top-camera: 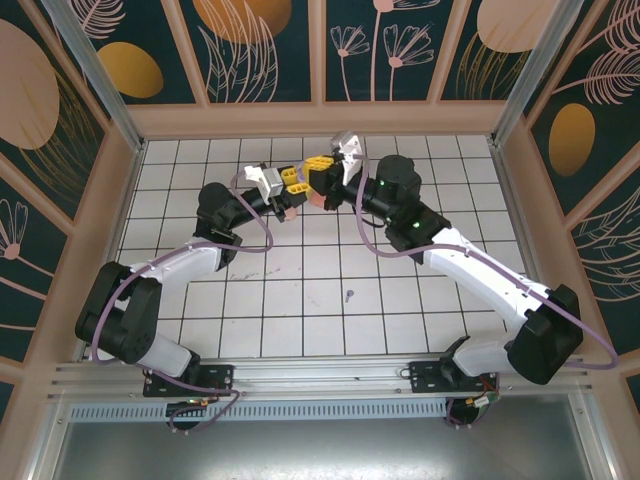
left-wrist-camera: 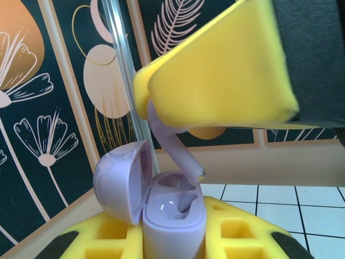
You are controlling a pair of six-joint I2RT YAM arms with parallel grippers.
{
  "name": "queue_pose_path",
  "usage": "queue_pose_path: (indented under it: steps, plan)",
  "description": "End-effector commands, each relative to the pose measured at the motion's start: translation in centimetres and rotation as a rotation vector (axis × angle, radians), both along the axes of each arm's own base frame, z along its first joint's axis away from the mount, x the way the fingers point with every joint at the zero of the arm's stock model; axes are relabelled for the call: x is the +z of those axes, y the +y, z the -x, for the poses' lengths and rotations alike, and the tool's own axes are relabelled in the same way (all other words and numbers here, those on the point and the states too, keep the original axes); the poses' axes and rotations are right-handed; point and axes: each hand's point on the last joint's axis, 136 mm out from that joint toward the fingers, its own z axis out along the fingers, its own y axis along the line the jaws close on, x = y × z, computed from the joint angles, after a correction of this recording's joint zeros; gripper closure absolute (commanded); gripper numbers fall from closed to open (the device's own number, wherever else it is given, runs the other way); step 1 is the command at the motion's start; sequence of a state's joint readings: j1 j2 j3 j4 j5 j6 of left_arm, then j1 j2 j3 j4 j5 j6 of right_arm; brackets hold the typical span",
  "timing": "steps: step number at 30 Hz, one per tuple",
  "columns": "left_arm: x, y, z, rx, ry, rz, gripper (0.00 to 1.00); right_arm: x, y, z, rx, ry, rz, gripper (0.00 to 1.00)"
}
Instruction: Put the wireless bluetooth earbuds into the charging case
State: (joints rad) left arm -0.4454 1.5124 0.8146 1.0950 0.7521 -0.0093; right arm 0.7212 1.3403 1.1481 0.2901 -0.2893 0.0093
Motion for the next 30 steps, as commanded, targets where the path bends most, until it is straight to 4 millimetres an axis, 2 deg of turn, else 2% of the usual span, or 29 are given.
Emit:
queue_pose_path:
  steps: [1, 21, 30]
  plan:
    - [1.9, -0.2, 0.8, -0.030, -0.038, 0.024, 1.00, 0.6, -0.4, -0.6, -0.020, -0.015, -0.034, 0.96]
    - [3.3, -0.2, 1.3, -0.040, -0.057, 0.045, 1.00, -1.4, 0.1, -0.9, -0.001, 0.036, -0.013, 0.98]
    - [4.3, 0.0, 1.7, -0.042, -0.068, 0.068, 1.00, -2.5, -0.4, -1.0, -0.025, 0.042, 0.011, 0.98]
